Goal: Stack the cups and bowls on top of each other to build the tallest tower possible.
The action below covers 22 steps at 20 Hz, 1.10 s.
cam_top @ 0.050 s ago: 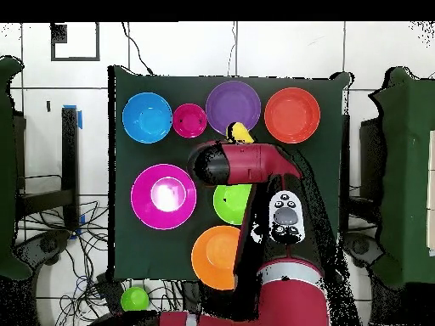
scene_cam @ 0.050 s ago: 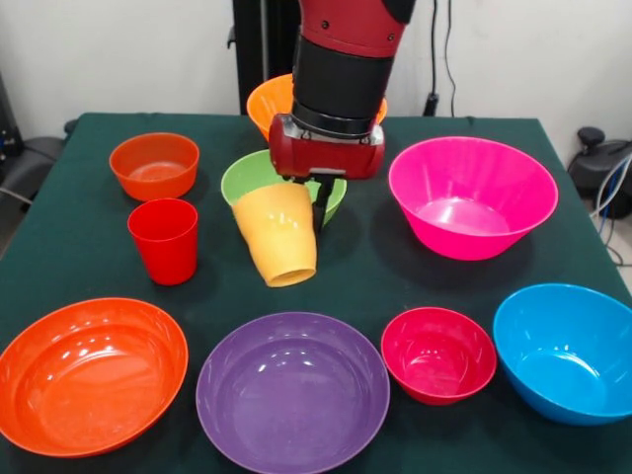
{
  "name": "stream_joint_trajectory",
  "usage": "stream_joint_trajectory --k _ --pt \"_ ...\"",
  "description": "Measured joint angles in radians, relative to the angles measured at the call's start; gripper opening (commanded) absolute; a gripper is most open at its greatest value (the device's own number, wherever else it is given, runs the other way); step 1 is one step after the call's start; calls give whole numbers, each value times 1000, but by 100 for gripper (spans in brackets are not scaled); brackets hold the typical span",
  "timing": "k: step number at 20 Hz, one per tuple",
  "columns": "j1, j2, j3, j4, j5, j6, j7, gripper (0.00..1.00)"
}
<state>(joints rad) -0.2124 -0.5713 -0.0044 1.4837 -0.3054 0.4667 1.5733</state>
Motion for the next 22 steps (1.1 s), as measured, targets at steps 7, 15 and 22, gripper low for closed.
stream_joint_trajectory --k 7,15,22 --pt "0 25 4 -98 -68 120 0 0" --pt "-3 15 5 -138 -109 322 0 0" --pt "-21 -30 8 -138 -114 470 -3 0"
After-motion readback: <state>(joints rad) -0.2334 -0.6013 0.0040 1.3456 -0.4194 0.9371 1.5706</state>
